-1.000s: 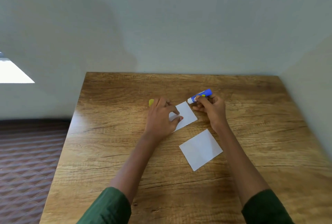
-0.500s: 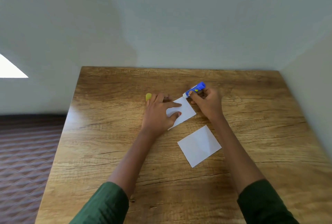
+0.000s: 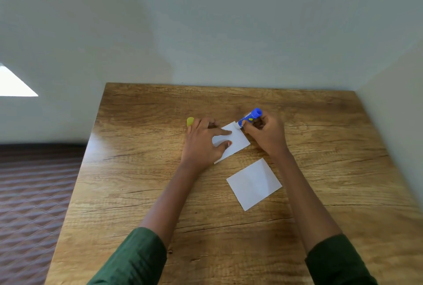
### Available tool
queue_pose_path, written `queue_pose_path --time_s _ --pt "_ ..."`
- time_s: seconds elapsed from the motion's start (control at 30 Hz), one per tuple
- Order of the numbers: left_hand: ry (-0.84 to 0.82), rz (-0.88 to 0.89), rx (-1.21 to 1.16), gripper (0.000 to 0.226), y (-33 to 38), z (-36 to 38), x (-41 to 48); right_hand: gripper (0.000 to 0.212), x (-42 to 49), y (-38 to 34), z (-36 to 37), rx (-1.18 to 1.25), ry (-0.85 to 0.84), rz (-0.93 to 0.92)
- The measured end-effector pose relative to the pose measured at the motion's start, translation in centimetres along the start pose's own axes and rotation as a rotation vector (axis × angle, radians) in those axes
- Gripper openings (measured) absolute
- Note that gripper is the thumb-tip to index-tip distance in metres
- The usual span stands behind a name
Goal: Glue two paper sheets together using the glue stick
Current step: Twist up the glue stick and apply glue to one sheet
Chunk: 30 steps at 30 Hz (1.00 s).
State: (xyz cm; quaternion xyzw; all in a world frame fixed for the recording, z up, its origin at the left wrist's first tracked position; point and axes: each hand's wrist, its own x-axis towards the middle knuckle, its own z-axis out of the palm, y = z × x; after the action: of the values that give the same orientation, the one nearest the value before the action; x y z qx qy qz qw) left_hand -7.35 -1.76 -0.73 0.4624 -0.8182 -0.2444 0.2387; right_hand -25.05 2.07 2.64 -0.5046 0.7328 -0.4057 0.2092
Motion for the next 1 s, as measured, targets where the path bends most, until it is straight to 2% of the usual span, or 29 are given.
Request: queue_pose_path --time_s 1.0 --pt "-0.010 -0.002 0.046 0.032 0.2 0.0 0.1 0.010 -3.4 0.8 -2.6 -0.099 -0.003 0.045"
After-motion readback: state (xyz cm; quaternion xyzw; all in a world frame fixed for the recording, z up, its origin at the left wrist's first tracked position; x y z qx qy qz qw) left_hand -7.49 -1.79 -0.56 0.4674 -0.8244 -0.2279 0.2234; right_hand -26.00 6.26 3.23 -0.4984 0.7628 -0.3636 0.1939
